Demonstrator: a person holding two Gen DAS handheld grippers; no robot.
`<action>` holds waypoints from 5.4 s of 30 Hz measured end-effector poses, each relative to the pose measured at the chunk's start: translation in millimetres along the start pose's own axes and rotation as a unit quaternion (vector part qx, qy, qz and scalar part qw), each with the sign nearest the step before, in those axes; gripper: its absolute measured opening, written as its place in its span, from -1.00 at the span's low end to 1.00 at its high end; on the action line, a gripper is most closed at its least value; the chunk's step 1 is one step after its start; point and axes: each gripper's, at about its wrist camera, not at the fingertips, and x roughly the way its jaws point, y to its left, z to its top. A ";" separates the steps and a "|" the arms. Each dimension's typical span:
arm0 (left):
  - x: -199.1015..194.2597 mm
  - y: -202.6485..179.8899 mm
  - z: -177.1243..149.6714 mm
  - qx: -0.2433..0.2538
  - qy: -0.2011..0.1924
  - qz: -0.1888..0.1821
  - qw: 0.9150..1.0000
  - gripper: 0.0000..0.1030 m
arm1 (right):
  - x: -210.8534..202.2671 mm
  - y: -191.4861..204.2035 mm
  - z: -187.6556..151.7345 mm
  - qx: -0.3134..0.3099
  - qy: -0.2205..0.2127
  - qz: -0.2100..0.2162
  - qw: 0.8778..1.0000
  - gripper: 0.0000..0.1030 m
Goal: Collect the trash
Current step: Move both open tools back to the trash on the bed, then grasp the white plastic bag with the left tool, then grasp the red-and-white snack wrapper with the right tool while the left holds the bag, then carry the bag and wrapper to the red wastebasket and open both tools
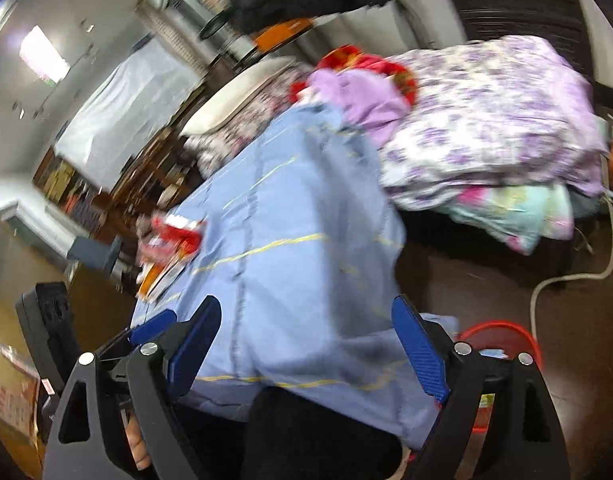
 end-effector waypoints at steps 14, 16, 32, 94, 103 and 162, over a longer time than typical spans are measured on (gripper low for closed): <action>-47.6 169.6 -22.9 -0.136 -0.026 0.126 0.982 0.59 | 83.6 106.8 -7.0 -0.093 0.064 0.016 0.993 0.67; -52.1 191.2 -20.2 -0.150 -0.032 0.133 0.979 0.59 | 88.5 110.5 -8.0 -0.098 0.069 0.013 0.993 0.67; -15.4 267.8 35.8 -0.178 -0.026 0.127 0.976 0.64 | 115.2 125.3 4.0 -0.122 0.081 -0.009 0.989 0.67; -116.5 197.7 19.7 -0.095 -0.104 0.080 0.987 -0.56 | 110.2 169.9 6.4 -0.169 0.058 0.045 0.983 0.67; -123.8 196.9 0.0 -0.106 -0.107 0.077 0.986 -0.56 | 158.1 227.5 14.1 -0.206 0.084 0.086 0.971 0.67; -30.2 -69.9 8.6 0.095 0.006 -0.106 0.990 -0.56 | -36.2 -59.3 -6.5 -0.008 -0.009 -0.083 0.996 -0.58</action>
